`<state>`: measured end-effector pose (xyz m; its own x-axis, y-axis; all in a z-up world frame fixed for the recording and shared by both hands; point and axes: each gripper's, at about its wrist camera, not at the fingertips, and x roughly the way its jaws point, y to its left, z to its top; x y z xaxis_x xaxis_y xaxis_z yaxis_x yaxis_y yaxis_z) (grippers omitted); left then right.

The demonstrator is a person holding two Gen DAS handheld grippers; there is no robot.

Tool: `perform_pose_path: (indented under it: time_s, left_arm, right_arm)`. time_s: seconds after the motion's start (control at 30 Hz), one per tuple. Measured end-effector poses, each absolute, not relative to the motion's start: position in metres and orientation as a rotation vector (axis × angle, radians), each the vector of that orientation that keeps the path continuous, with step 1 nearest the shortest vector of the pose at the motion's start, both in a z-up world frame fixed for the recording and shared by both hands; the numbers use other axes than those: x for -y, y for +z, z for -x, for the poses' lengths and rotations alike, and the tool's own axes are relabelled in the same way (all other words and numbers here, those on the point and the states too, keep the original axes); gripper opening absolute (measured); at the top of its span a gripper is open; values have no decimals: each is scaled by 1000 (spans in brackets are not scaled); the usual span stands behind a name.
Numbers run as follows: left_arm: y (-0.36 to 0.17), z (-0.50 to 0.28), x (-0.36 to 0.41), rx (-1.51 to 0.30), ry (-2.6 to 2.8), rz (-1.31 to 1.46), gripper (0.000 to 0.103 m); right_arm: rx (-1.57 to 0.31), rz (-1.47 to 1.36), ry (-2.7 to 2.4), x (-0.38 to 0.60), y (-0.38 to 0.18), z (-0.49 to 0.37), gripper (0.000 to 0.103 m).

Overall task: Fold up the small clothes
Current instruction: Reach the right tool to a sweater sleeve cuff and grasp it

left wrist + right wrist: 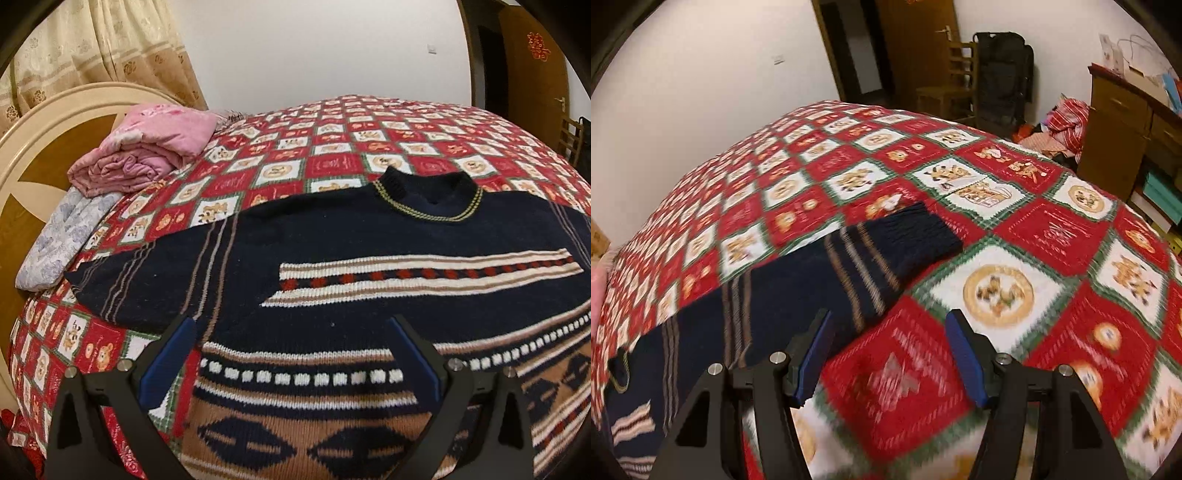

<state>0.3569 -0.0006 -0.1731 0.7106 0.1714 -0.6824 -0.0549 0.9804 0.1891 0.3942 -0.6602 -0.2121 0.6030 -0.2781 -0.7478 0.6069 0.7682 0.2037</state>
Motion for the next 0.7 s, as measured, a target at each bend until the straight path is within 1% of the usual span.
perform_pose_path:
  time_s: [0.03,0.17,0.33,0.43,0.53,0.57,0.63,0.7]
  left_arm:
    - [-175,-358,1,-772,128,-163,103]
    - [-182,-364,2,-785,129,-168,103]
    - [-189,-366,4,-798,118,-164,103]
    - [-192,-368,7,-812,92,-163,103]
    - [-195,-369,8,-822,81,-166,103]
    - [-196,-368,9,-823,75,-167,103]
    - [-197,-368,11,-827,66,-170,103]
    - [-199,-370,11,-844,53,-169,103]
  right_arm:
    - [-770,-482,-540,666,-215,-399,55]
    - [-795,-563,-576,693,-232,-417,55]
    - [-765,-617,-589,711,-238,-429,55]
    - [-764,-621,-583,714,-241,-436,48]
    - [-754,-626,-569,715,-244,-444,47]
    - [-752,-623,-565,714,-243,-445,36]
    - [-760,-606,-553,712,-247,-452,19]
    - [-768,-581,-560,710,-247,-454,17]
